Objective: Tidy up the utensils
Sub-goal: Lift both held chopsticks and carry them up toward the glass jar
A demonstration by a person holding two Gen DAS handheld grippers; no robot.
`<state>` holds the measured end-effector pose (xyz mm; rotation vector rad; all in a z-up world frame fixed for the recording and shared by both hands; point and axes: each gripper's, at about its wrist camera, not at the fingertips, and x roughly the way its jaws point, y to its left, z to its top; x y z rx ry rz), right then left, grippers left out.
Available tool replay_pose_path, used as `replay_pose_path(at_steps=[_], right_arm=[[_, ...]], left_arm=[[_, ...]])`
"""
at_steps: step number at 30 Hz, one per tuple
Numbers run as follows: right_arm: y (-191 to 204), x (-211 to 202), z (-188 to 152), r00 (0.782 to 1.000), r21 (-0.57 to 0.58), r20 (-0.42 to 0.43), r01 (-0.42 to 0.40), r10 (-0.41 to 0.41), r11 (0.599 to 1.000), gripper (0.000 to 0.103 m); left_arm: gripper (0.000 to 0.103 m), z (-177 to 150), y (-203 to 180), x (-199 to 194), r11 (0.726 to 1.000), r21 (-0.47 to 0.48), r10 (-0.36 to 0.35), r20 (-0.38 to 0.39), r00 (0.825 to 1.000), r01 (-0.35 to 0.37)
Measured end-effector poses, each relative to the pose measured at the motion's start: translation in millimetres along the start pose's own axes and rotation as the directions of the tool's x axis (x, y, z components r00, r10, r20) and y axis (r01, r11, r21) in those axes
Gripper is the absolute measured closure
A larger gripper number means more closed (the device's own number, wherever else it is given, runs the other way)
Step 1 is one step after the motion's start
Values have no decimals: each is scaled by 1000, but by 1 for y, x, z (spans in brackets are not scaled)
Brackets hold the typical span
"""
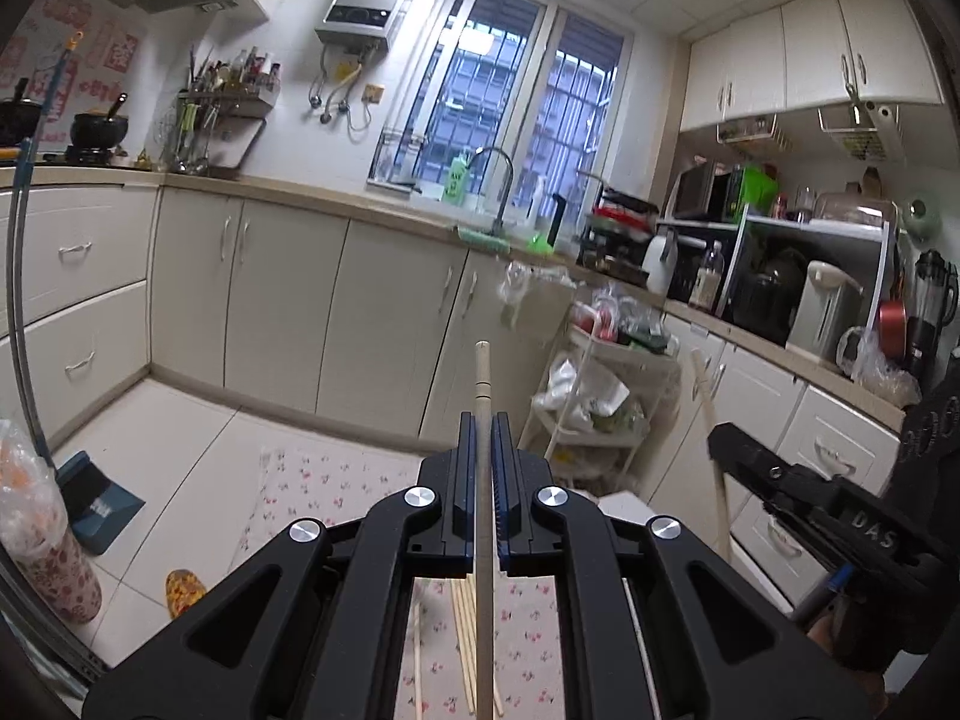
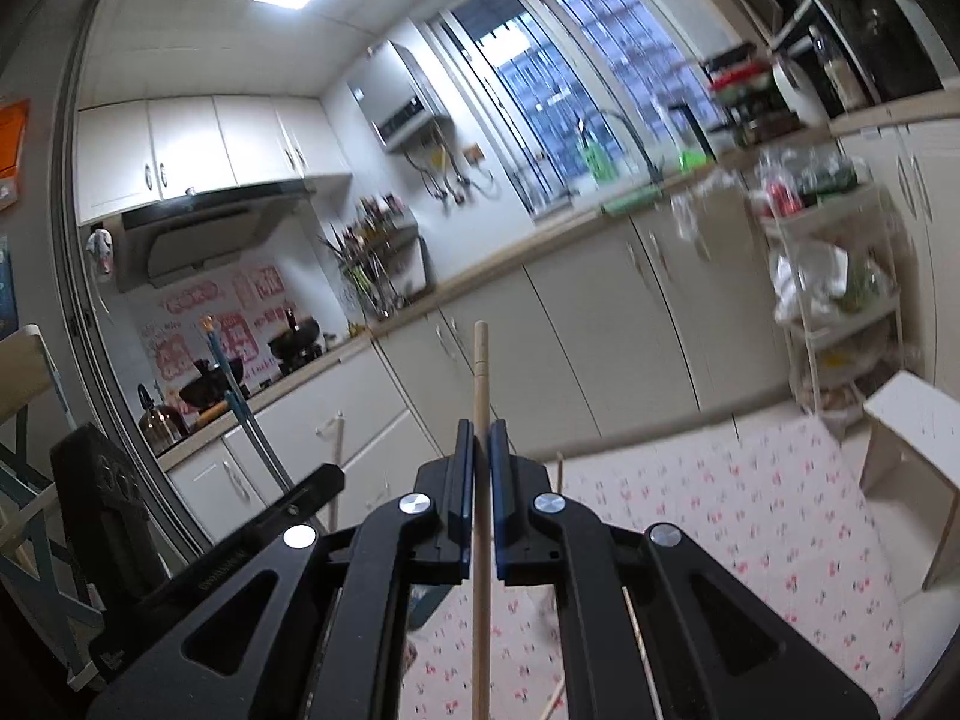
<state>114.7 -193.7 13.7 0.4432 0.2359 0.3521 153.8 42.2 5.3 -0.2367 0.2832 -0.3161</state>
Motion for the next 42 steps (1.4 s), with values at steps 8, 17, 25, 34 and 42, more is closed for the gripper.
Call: replay_pose_path(at_steps=[8,17,25,34,42], right_arm=[[-4,12,4,1000,7,21,0,0,1000,97],[-17,39,3,1000,26,26,6,-6,1000,97],[-37,67,-6,1000,52,-2,14,-14,999,97],[-61,100,-16,999,81,-28,33,-31,996,97],[-74,116,-25,998,100,-61,40,-34,994,97]], left_arm=[[98,3,9,30,999,-19,29,46,999,-28],[98,11,32,83,995,-81,64,103,993,-56],[98,17,56,144,978,-160,161,162,973,-135],[98,1,60,183,965,-145,246,218,944,-218],[98,-16,32,184,946,-23,313,317,895,-323]])
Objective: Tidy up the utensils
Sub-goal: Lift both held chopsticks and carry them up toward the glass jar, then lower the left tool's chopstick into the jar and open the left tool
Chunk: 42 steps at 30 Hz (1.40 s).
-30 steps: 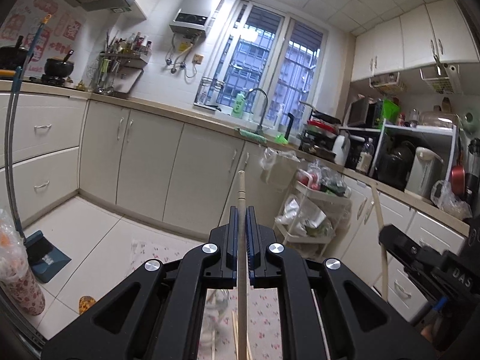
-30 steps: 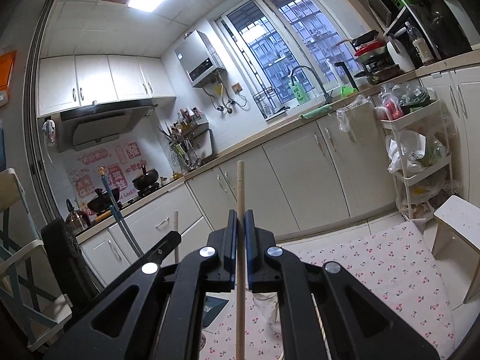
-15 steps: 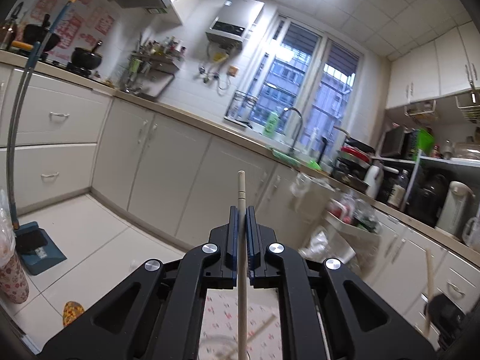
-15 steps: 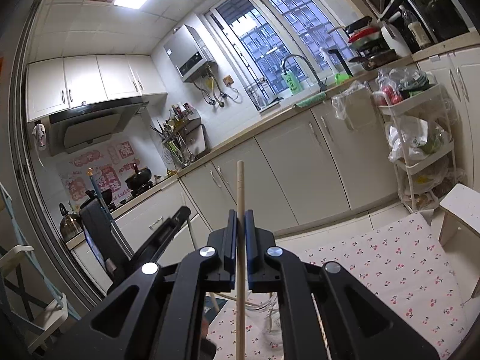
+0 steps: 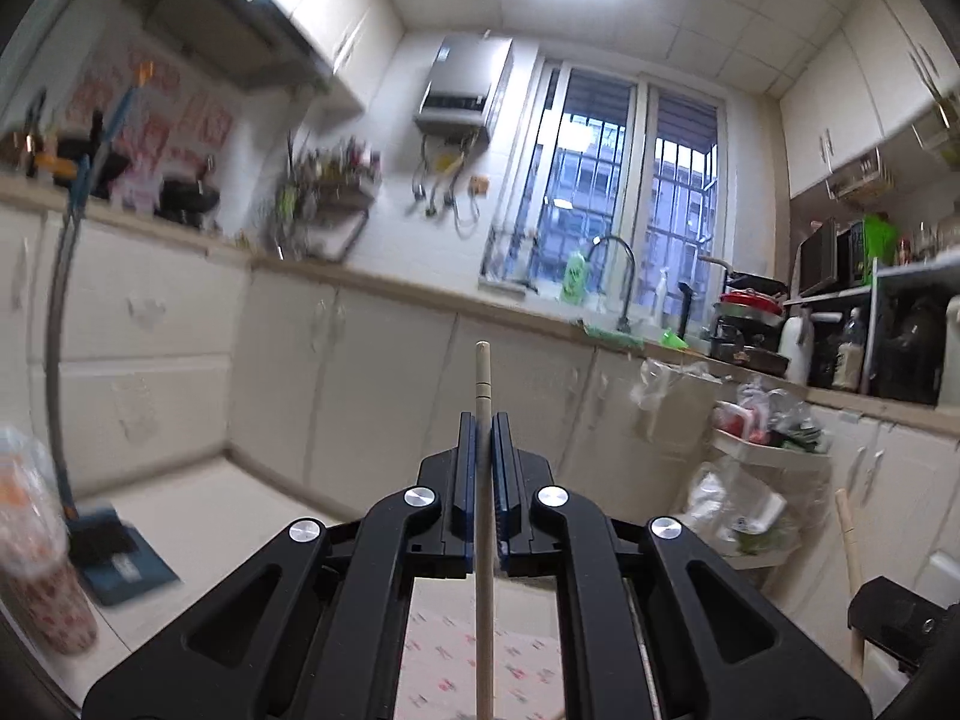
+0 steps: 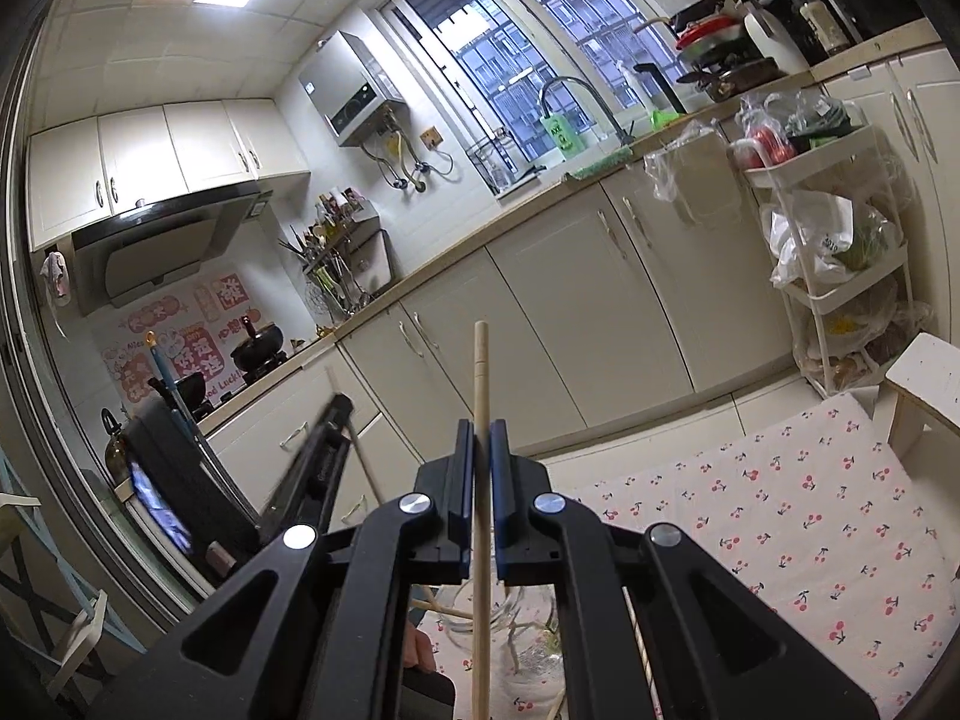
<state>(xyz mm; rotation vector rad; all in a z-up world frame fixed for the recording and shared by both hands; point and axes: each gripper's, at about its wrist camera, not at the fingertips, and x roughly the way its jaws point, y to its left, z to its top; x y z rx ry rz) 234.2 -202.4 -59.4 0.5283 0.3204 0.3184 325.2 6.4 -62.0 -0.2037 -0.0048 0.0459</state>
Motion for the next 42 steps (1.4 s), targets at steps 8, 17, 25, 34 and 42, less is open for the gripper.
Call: replay_pose_path(at_steps=[8,17,25,34,42], right_arm=[[-6,7,-4,1000,15,-20,2,-2,1000,97],[-9,10,-4,1000,23,-25,0,0,1000,97],[-10,10,-6,1000,28,-28,-2,3,1000,97],[-12,11,-11,999,32,-36,-4,6,999,97],[-11,26,-18,999,52,-40,0,3,999,97]], left_arm=[[98,-2,-25,-14,994,110,-2,79,997,-6],[98,-9,-34,-24,990,144,-15,63,998,6],[98,-18,-8,-15,996,55,-72,-71,995,76],[98,-39,8,-8,993,44,-98,-171,980,107],[79,-49,16,-3,985,84,-126,-273,954,154]])
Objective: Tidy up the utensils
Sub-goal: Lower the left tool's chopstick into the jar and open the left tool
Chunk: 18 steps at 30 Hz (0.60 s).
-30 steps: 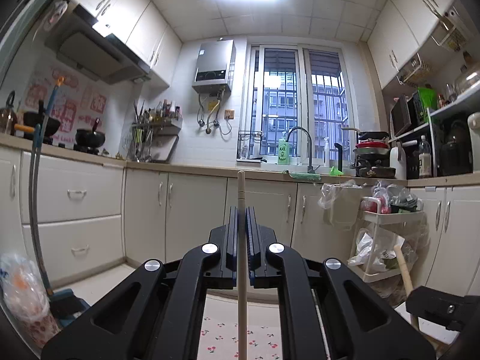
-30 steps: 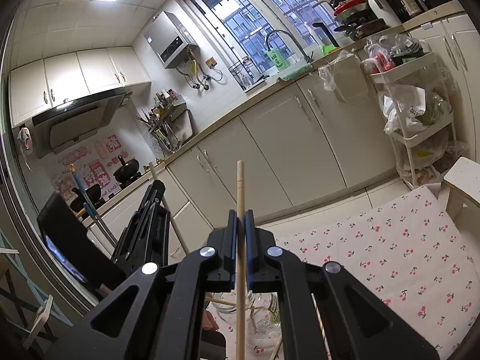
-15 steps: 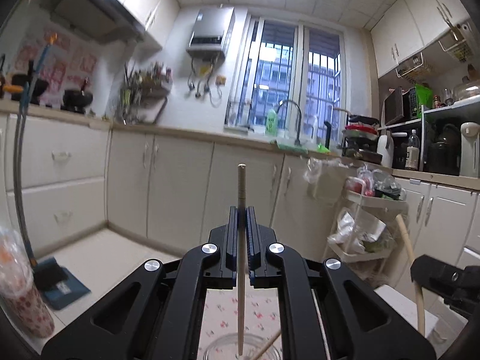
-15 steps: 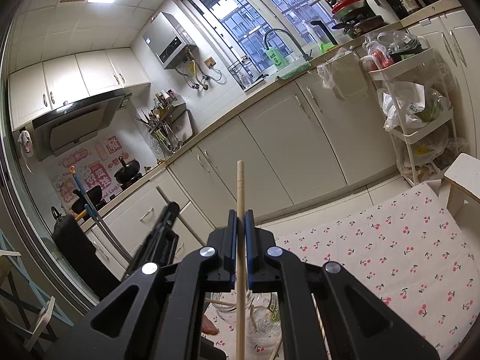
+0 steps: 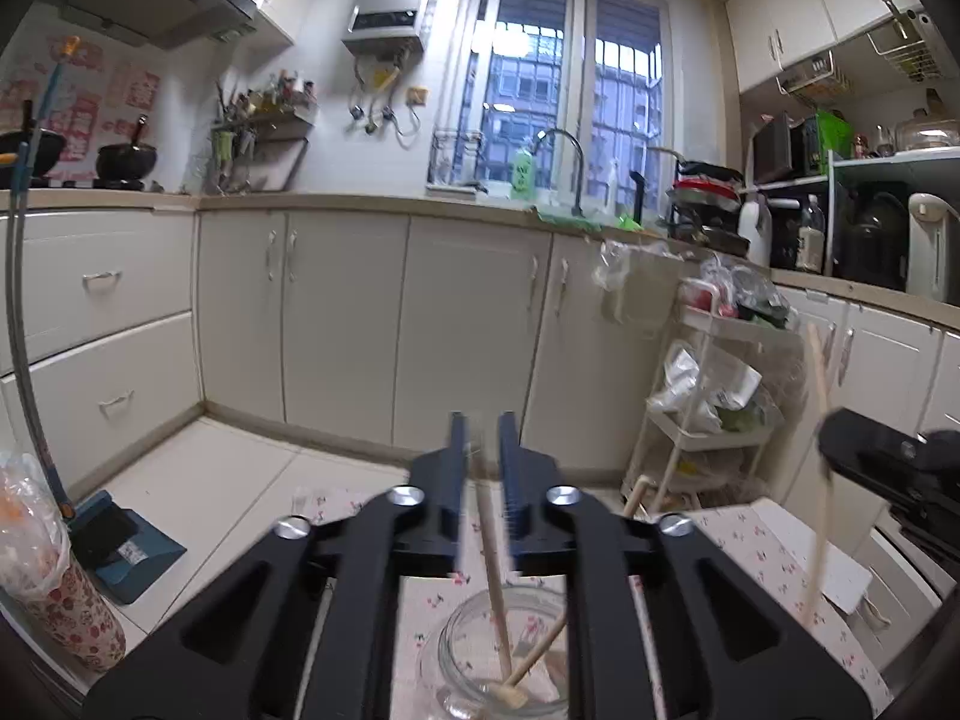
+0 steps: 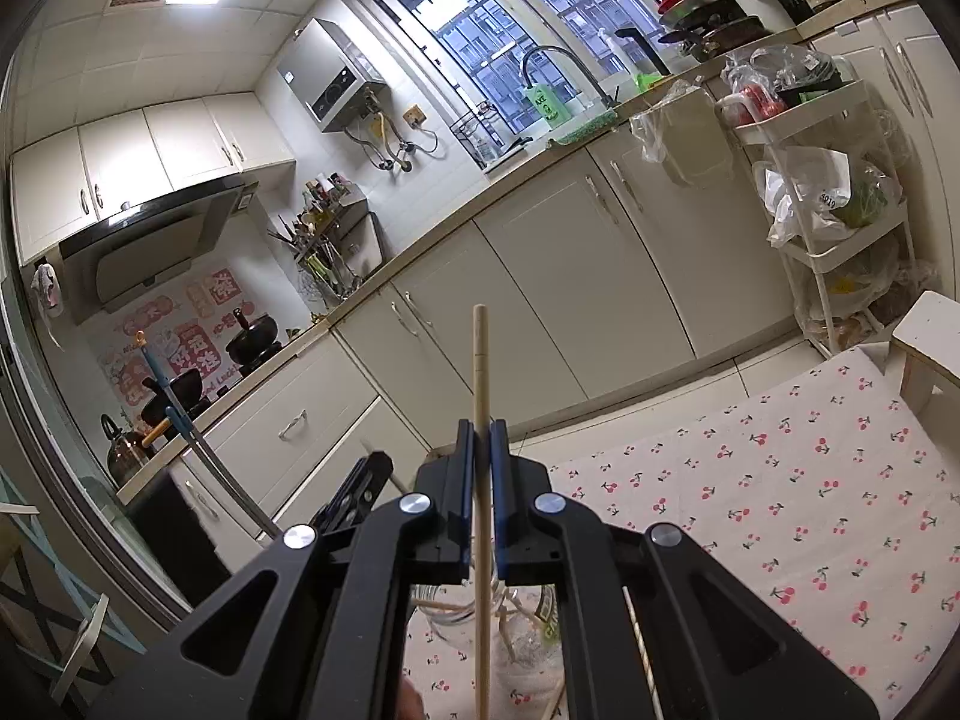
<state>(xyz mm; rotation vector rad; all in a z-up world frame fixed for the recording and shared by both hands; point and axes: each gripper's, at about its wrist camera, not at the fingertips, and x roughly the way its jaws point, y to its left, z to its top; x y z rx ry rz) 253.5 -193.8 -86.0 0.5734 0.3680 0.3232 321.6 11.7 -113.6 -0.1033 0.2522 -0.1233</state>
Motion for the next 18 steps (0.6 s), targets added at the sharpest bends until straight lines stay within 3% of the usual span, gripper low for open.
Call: replay_pose_path(at_steps=[3,12,18], right_arm=[[3,6,1,1000,2,8,-5,5,1000,97],[22,20,15,996,5,86,-32,31,999,97],[40,42,10,988,-70,153,17,-6,997,97]], left_arm=[[60,1,5,-7,1000,2,-2,-5,1000,2],[46,21,36,-44,997,-79,31,56,998,-26],[42,24,52,-64,990,-130,62,66,996,-53]])
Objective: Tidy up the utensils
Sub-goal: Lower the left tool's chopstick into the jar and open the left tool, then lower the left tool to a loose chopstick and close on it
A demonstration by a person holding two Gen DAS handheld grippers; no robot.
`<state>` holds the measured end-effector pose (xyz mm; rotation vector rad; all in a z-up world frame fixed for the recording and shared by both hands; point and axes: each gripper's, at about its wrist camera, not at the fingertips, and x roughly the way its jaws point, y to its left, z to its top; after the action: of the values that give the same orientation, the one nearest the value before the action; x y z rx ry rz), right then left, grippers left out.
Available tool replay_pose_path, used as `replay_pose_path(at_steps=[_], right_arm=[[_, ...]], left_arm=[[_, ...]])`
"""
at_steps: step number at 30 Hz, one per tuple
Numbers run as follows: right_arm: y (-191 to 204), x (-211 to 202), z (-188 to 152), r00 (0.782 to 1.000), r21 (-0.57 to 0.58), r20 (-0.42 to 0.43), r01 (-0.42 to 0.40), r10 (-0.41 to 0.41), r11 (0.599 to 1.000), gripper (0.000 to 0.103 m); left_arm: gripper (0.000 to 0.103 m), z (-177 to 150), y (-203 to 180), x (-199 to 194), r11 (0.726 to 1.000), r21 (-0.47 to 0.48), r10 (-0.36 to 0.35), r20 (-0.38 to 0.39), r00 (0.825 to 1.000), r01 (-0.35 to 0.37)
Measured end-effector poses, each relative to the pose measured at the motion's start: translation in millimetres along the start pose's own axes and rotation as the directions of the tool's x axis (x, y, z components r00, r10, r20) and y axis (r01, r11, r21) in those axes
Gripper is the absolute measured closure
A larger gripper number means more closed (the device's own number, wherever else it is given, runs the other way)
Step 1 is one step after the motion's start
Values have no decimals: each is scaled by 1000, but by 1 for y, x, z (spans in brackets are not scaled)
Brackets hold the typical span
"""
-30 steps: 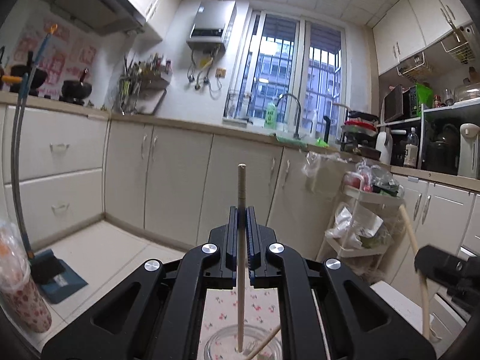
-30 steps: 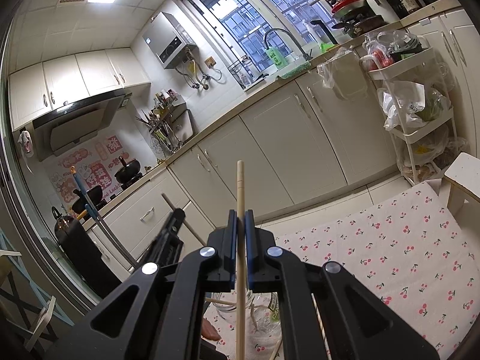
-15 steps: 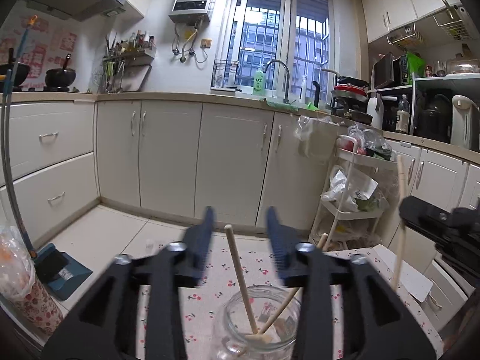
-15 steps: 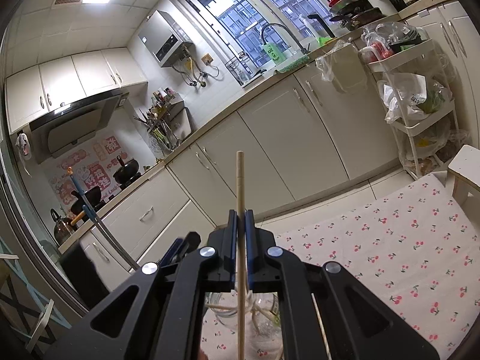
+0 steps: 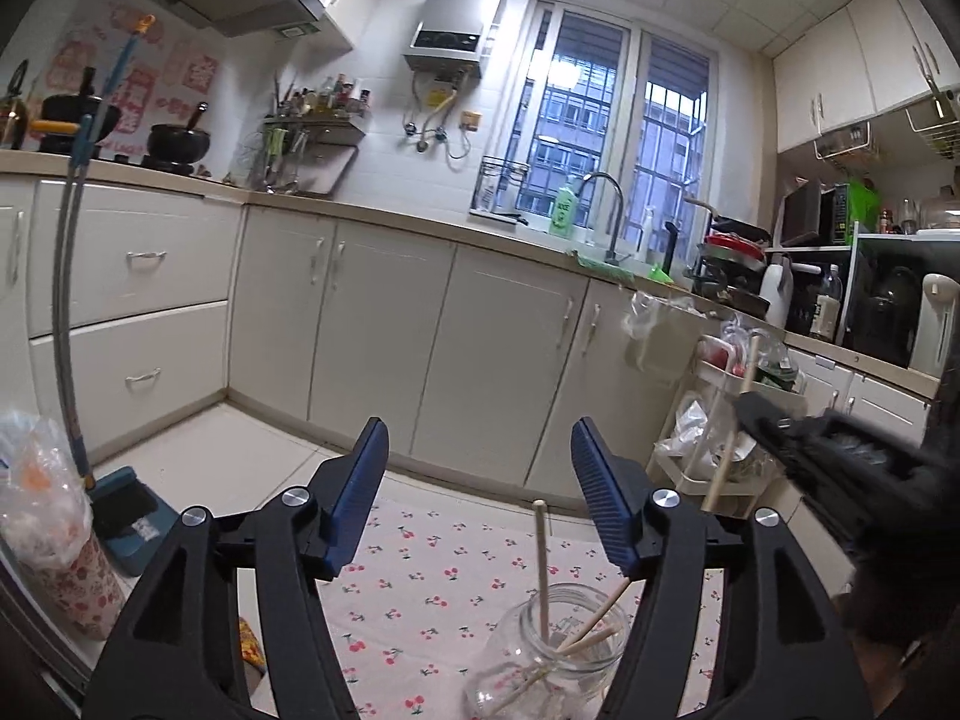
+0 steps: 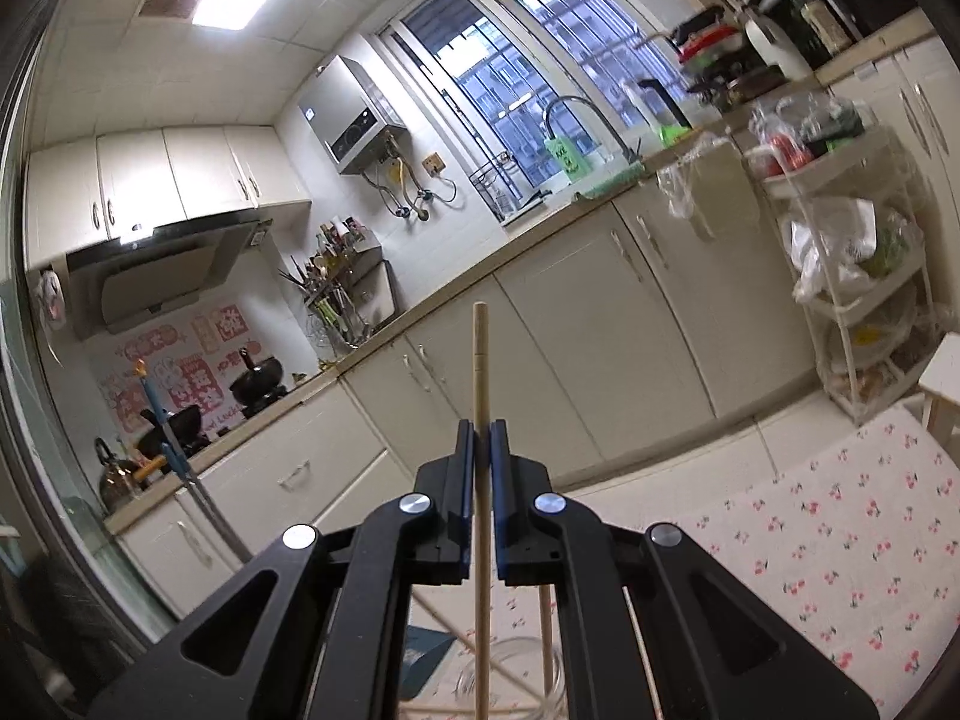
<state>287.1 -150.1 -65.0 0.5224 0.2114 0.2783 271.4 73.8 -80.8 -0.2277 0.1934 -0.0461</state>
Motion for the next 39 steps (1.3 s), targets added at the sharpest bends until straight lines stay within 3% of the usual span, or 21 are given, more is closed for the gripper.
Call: replay_pose_path(at_steps=[7,13,14,16,19,21,23,25,28,31,32,37,39], right_arm=[[13,17,-29,999,-133,-14,47,-49,990,97],[11,7,-47,995,-183,-83,44,-60,982,96],[9,2,-48,994,-186,-89,46,-64,982,94],[6,-13,-48,994,-190,-88,50,-68,980,73],[-2,-41,-45,990,-193,-107,70,-92,979,66],[-17,-58,-50,971,-195,-179,123,-159,973,66],[-34,-66,-63,932,-211,-283,169,-226,963,66],[-52,-67,-84,870,-230,-402,206,-286,951,70],[-72,-61,-109,788,-227,-525,236,-323,945,77],[-76,-51,-121,754,-242,-562,245,-341,939,78],[-76,-48,-123,749,-246,-567,244,-343,938,78],[-73,-27,-129,730,-282,-581,234,-359,931,78],[-74,-18,-133,711,-309,-593,233,-379,922,78]], left_arm=[[37,-3,11,-11,1000,-5,13,-19,1000,-13],[37,-8,18,-18,999,-17,28,-43,999,-28],[37,-9,19,-21,999,-15,30,-47,998,-30],[37,-10,19,-27,999,-8,32,-58,998,-33],[33,-17,19,-36,999,0,34,-89,995,-34],[32,-23,20,-39,1000,1,26,-135,991,-26],[31,-34,18,-40,1000,7,8,-196,981,-7],[31,-52,8,-31,998,44,-19,-316,949,35],[31,-81,-9,-12,991,94,-40,-476,878,96],[31,-104,-22,2,987,99,-50,-575,817,130],[31,-110,-27,5,986,98,-54,-592,804,138],[31,-131,-42,24,977,143,-25,-654,756,156],[31,-139,-47,31,973,170,0,-669,743,154]])
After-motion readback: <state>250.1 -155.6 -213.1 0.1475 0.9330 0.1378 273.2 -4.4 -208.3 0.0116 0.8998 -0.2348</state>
